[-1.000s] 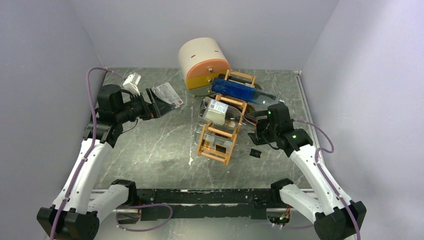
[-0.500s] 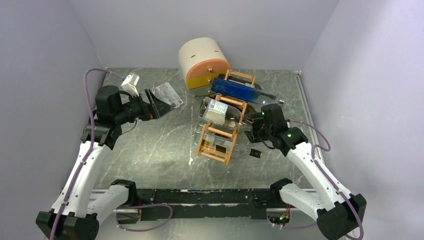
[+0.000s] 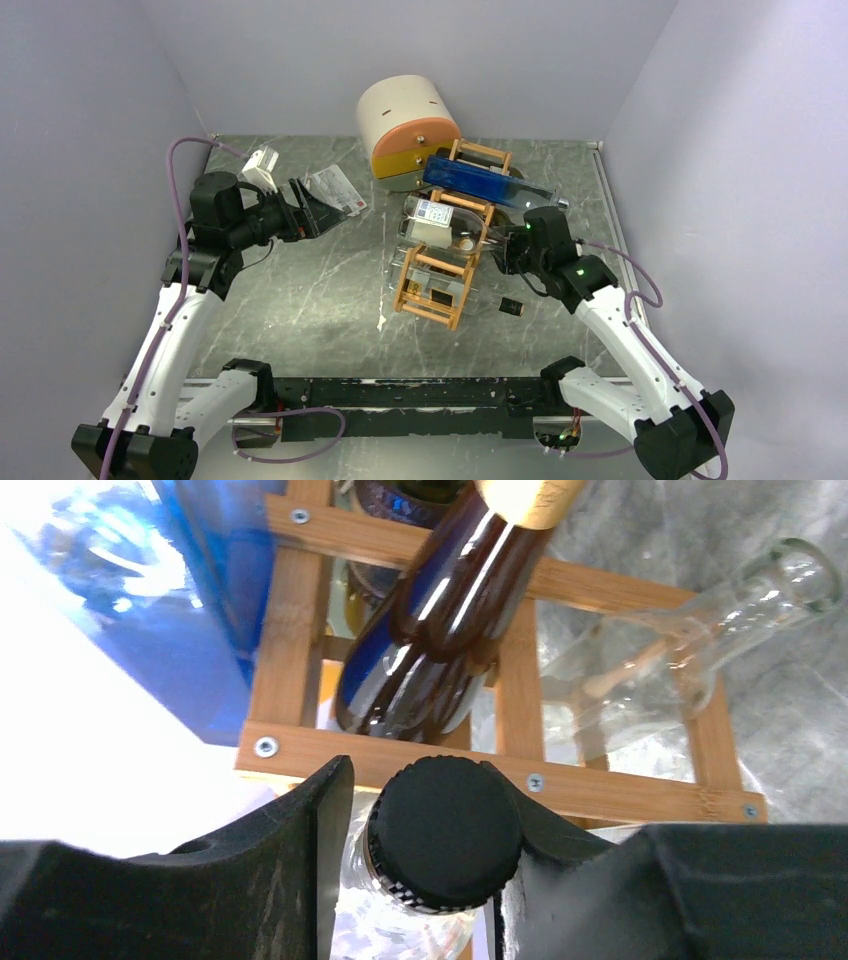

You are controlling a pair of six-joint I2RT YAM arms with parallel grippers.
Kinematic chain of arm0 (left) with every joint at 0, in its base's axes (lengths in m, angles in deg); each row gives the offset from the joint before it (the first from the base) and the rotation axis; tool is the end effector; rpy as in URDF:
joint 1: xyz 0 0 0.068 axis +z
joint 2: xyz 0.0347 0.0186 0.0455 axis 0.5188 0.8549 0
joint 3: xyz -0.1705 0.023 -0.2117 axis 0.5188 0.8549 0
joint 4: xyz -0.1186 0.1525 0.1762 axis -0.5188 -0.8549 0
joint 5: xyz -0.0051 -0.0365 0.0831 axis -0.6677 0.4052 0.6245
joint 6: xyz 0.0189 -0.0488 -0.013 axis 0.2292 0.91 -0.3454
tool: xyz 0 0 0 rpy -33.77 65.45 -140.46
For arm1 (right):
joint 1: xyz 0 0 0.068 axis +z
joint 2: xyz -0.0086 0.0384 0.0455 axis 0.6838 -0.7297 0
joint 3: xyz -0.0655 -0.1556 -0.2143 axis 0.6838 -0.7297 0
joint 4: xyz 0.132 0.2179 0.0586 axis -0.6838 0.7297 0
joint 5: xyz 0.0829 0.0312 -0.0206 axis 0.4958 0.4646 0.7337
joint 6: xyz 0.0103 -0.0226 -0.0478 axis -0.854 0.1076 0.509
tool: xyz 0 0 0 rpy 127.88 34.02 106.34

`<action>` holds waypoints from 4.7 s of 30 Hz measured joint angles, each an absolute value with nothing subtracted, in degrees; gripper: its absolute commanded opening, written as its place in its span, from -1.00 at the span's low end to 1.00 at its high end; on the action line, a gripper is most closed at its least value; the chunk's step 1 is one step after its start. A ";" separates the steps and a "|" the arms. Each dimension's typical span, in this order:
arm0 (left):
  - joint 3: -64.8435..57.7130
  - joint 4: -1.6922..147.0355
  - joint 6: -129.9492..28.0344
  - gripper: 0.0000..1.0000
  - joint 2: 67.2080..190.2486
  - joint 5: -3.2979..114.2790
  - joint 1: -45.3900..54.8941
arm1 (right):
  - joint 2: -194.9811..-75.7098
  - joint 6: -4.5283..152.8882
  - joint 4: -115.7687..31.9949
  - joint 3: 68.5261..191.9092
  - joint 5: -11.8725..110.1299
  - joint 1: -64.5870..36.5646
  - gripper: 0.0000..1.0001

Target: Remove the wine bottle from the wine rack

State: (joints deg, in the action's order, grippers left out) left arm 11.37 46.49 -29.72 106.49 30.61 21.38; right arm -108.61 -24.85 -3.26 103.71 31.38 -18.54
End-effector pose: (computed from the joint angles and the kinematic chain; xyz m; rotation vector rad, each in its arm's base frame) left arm 0.1932 -0.0533 0.3665 0.0104 2.0040 -1.0436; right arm 0.1784 0.0748 0.2891 1.7114 1.8515 0.8672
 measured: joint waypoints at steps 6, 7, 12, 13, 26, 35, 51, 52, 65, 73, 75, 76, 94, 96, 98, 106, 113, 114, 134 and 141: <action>11.37 46.49 -29.72 0.87 106.45 30.61 21.38 | -107.74 -25.83 -5.97 104.52 30.77 -18.63 -0.42; 11.37 46.49 -29.72 0.87 106.45 30.61 21.38 | -107.54 -25.63 -5.99 104.52 30.79 -18.65 -0.46; 11.37 46.38 -29.72 0.86 106.21 30.76 21.38 | -107.26 -24.10 -6.84 104.49 30.94 -18.63 -0.71; 11.37 46.34 -29.72 0.87 106.14 30.76 21.38 | -107.21 -23.67 -7.15 104.49 30.96 -18.63 -0.73; 11.35 45.27 -29.74 0.87 106.07 31.70 21.38 | -107.43 -13.29 -10.56 107.14 31.95 -18.47 -1.00; 11.35 44.55 -30.22 0.87 105.51 32.79 21.38 | -107.65 2.04 -22.28 107.05 36.19 -17.90 -1.00; 10.78 41.14 -31.40 0.87 104.24 36.83 21.38 | -114.80 29.47 -39.32 111.25 44.30 -17.82 -1.00; 10.41 40.39 -31.55 0.87 104.06 37.45 21.38 | -115.82 31.04 -39.98 112.25 45.02 -17.82 -1.00; 8.97 36.81 -31.77 0.87 99.25 43.81 21.38 | -124.22 46.78 -43.74 124.80 51.36 -12.09 -1.00; 8.11 34.38 -31.62 0.86 97.35 47.72 21.38 | -129.40 52.35 -47.35 131.82 52.73 -2.89 -1.00; 7.46 33.73 -31.62 0.87 96.78 49.42 21.38 | -131.52 54.25 -48.20 133.10 52.93 -0.31 -1.00; 7.20 33.42 -31.62 0.87 96.39 50.15 21.38 | -132.72 55.24 -48.48 133.78 52.95 0.85 -1.00; 5.12 24.05 -29.43 0.87 81.38 68.00 21.38 | -153.68 71.02 -58.43 138.09 55.38 10.40 -1.00; 5.12 23.50 -28.67 0.87 79.39 68.99 21.38 | -154.53 72.20 -60.39 137.13 55.49 10.47 -1.00; 5.12 23.37 -28.43 0.87 78.60 69.36 21.38 | -155.23 73.40 -62.47 135.84 55.81 10.51 -1.00; 5.12 22.76 -27.58 0.86 77.16 70.19 21.38 | -160.46 76.87 -69.49 132.36 57.15 11.17 -1.00; 5.30 22.73 -27.03 0.87 77.22 70.08 21.38 | -163.52 78.38 -72.09 130.39 57.39 12.30 -0.90; 5.30 22.76 -26.99 0.86 77.22 70.08 21.38 | -163.52 78.56 -72.55 130.18 57.41 12.48 -0.84; 6.80 22.87 -27.45 0.87 78.12 69.45 21.38 | -156.13 79.48 -79.32 128.01 51.31 14.49 0.43; 8.55 28.29 -34.44 0.87 79.43 60.16 21.38 | -150.69 77.90 -71.24 128.06 45.74 14.49 0.72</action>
